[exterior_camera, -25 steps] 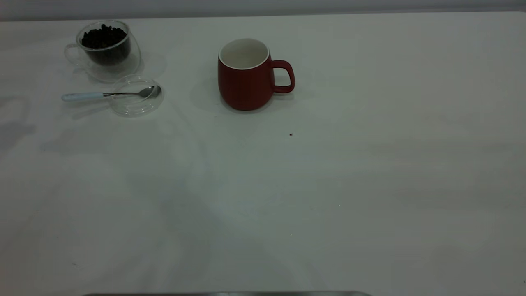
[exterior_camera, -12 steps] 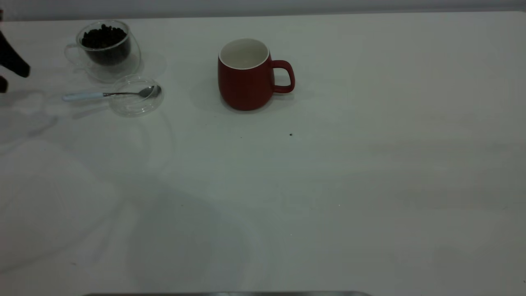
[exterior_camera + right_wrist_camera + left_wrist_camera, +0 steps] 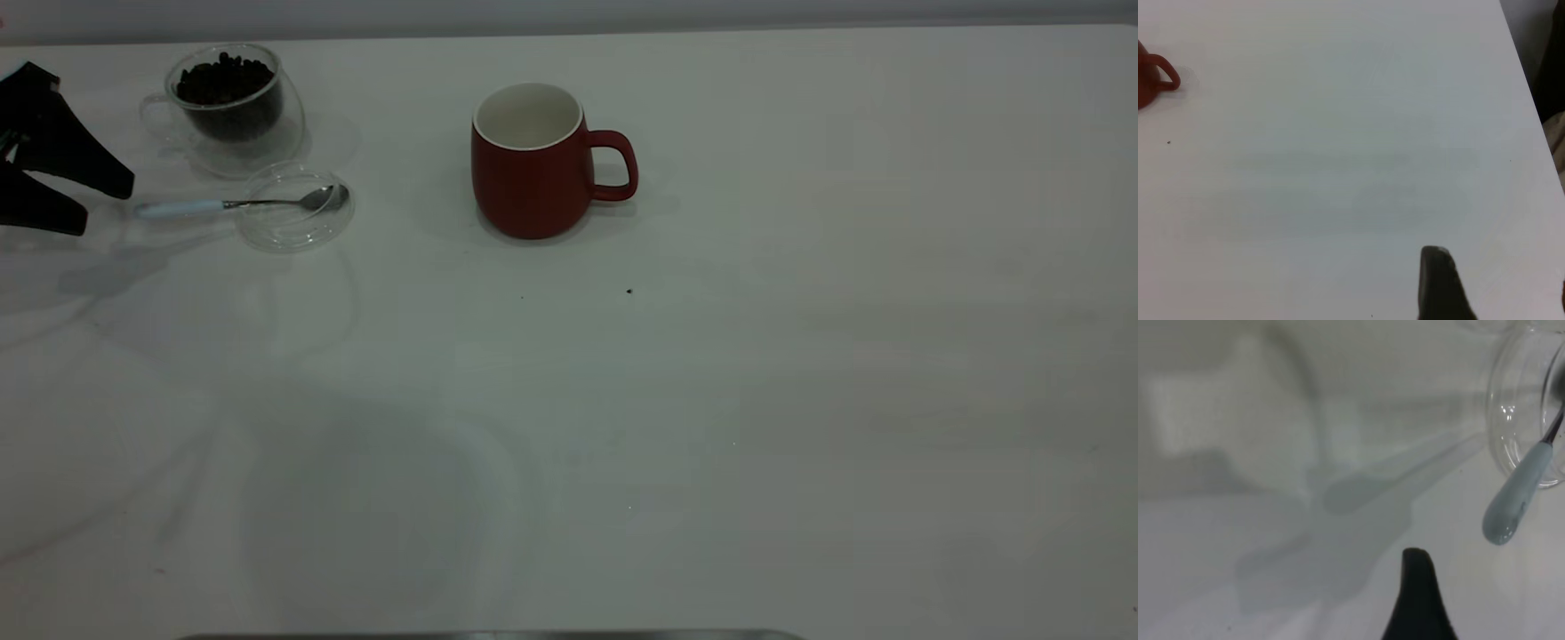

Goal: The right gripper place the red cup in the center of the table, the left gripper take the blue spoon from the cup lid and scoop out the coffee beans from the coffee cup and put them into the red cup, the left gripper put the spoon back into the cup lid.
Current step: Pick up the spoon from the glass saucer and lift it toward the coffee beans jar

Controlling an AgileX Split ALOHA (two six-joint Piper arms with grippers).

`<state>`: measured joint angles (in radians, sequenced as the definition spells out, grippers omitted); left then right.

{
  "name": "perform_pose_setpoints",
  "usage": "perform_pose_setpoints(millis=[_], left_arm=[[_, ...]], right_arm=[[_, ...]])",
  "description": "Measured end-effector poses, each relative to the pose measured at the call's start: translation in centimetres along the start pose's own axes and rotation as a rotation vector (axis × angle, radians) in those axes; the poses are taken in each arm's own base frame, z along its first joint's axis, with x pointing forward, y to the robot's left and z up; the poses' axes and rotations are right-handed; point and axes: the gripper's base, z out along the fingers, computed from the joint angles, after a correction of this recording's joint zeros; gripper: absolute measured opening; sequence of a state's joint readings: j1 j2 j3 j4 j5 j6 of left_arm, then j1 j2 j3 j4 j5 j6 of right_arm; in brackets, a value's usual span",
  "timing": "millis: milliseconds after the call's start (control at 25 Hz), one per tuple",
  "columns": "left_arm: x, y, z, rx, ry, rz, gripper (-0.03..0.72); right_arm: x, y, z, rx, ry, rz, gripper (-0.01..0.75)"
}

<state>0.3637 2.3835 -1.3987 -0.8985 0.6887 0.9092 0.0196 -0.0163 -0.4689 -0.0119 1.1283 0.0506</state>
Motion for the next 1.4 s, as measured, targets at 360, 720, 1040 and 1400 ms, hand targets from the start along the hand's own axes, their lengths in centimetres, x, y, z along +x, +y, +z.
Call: perform_pose_setpoints(millis=[360,720,1040,1400], left_arm=[[-0.2,0.0,0.9,0.065,-0.056,-0.004,0.566],[-0.4,0.0,0.9,0.073,-0.067,0.007,0.560],[-0.7,-0.2,0.9,0.093,-0.099,-0.019,0.560],[0.0,0.5,2.2,0.103,-0.073,-0.048,0.560]], right_arm=[[0.0,0.0,0.0,0.000,0.000,0.000,0.466],[0.0,0.0,0.0,0.000,0.000,0.000,0.466],[0.0,0.0,0.0,0.000,0.000,0.000,0.466],[0.0,0.0,0.0,0.000,0.000,0.000,0.466]])
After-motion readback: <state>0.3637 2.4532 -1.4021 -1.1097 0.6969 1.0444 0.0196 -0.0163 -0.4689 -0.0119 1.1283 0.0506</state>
